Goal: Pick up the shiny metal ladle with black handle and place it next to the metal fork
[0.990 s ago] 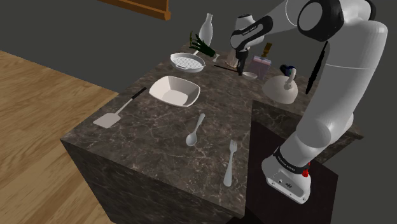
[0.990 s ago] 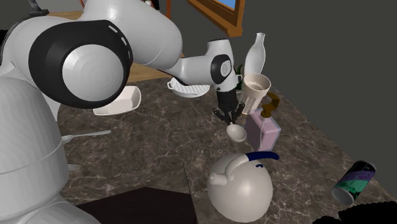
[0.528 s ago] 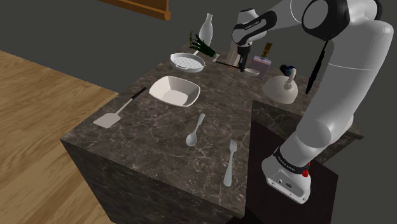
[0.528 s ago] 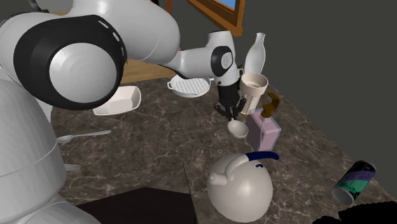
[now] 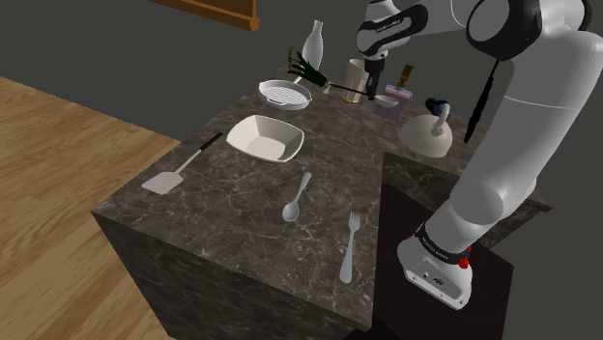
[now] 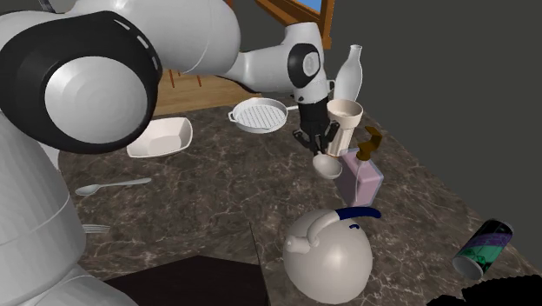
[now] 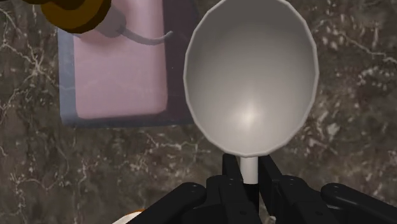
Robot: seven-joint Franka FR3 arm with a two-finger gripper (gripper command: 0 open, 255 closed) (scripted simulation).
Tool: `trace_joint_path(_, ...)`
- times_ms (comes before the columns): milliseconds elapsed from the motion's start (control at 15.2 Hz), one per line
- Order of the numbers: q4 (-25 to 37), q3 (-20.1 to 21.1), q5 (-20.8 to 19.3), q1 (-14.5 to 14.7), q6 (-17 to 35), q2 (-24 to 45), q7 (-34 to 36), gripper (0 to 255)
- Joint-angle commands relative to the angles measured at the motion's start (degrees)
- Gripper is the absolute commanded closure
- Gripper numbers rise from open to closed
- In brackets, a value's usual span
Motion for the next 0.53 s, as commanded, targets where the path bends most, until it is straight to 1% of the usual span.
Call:
trace_joint_path(0,1.00,0.01,0.00,0.10,-1.52,-0.53,-0.29,255)
trace_joint_path(330,3.40,-0.01,0.01,0.25,-4.89,-1.62,-1.09,255)
trace_joint_path(462,-0.09,0.75,-0.94,1.94,-4.93,-4.49,1.64,255)
